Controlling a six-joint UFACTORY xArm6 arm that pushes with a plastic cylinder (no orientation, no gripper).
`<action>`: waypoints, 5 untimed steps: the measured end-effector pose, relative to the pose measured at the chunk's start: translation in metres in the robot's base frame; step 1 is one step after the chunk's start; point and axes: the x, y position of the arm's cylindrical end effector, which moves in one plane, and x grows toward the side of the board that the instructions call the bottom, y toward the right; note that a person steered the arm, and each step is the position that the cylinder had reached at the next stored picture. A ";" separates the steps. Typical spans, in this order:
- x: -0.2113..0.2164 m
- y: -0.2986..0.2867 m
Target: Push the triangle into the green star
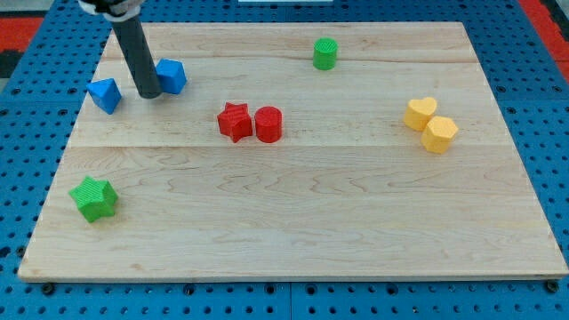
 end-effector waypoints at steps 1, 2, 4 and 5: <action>-0.029 -0.033; -0.046 -0.065; 0.063 -0.031; 0.094 -0.023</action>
